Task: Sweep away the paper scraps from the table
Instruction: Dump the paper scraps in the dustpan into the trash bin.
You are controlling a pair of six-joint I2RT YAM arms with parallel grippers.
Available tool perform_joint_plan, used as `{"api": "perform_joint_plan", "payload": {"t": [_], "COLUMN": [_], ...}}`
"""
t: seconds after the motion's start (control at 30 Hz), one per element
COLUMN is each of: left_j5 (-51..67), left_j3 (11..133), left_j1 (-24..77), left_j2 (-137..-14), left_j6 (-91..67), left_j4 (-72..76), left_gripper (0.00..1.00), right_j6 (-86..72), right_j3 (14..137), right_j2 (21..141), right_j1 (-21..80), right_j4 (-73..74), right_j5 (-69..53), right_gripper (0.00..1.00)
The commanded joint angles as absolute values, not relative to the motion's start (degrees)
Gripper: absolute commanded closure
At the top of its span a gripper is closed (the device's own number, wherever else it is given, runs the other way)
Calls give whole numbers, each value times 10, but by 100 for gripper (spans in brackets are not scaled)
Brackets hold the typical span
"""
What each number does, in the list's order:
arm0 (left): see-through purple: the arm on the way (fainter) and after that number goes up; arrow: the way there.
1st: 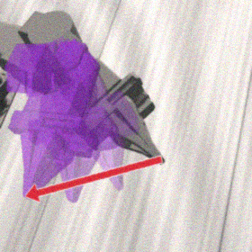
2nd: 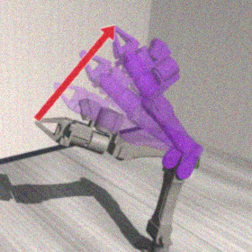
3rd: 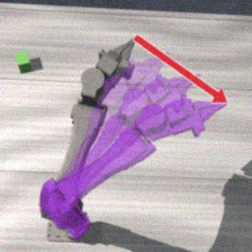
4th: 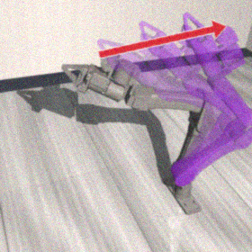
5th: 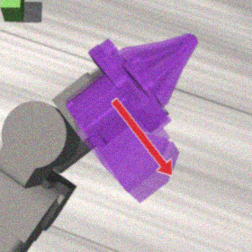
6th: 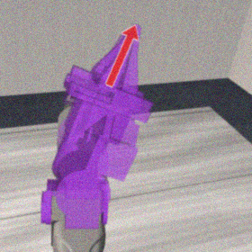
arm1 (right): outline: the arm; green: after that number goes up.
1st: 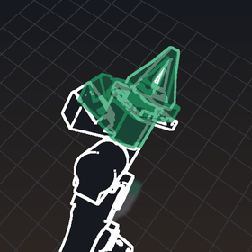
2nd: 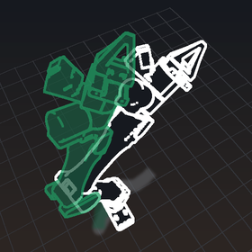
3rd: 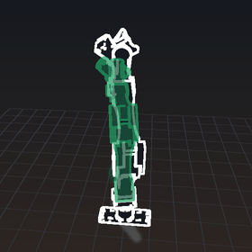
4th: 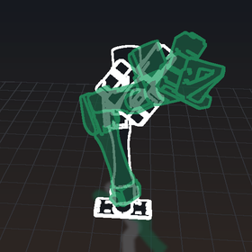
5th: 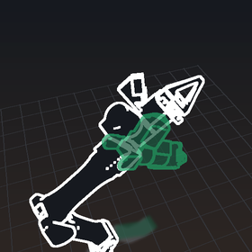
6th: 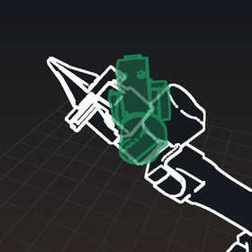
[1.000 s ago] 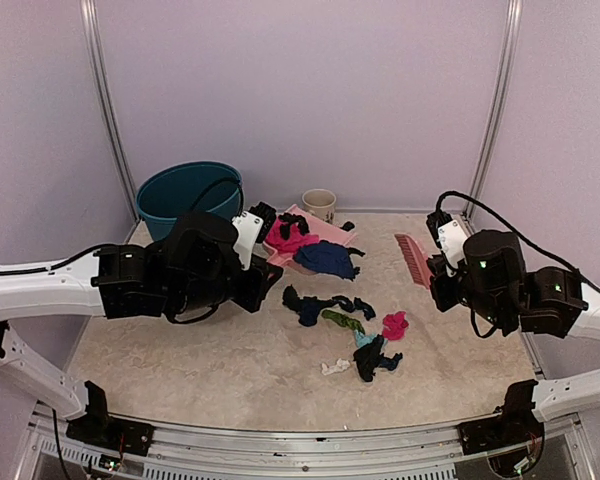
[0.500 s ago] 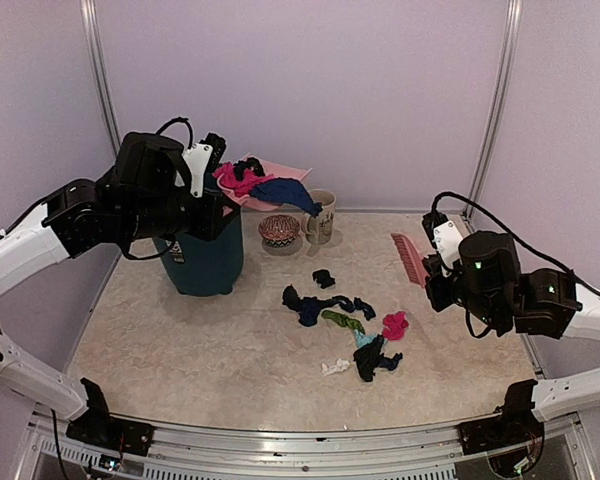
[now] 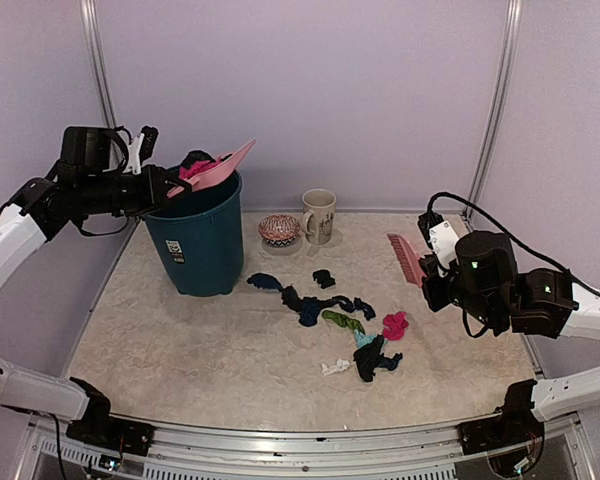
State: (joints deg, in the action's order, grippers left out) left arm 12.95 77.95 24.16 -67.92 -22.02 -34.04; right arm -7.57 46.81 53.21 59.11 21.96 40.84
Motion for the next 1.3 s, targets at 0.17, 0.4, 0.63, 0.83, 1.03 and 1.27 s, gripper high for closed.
{"api": "perform_joint_plan", "payload": {"t": [0.17, 0.4, 0.63, 0.83, 1.03, 1.27], "left_j5": [463, 564, 595, 598, 581, 555], "left_j3": [657, 578, 518, 510, 483, 457], "left_j1": [45, 13, 1, 1, -2, 13], "left_j2": [-654, -654, -665, -661, -660, -668], "left_j6": [-385, -540, -703, -812, -917, -960], "left_j4": [-162, 23, 185, 283, 401, 473], "left_gripper": [100, 100, 100, 100, 100, 100], "right_j6": [-79, -84, -87, -90, -97, -98], "right_j3": [476, 471, 468, 460, 454, 454], "right_j2": [539, 538, 535, 524, 511, 511], "right_j1": [594, 594, 594, 594, 595, 595], "right_j4": [203, 205, 204, 203, 200, 205], "right_j5": [405, 404, 406, 403, 400, 400], "right_gripper": [100, 100, 100, 100, 100, 100]}}
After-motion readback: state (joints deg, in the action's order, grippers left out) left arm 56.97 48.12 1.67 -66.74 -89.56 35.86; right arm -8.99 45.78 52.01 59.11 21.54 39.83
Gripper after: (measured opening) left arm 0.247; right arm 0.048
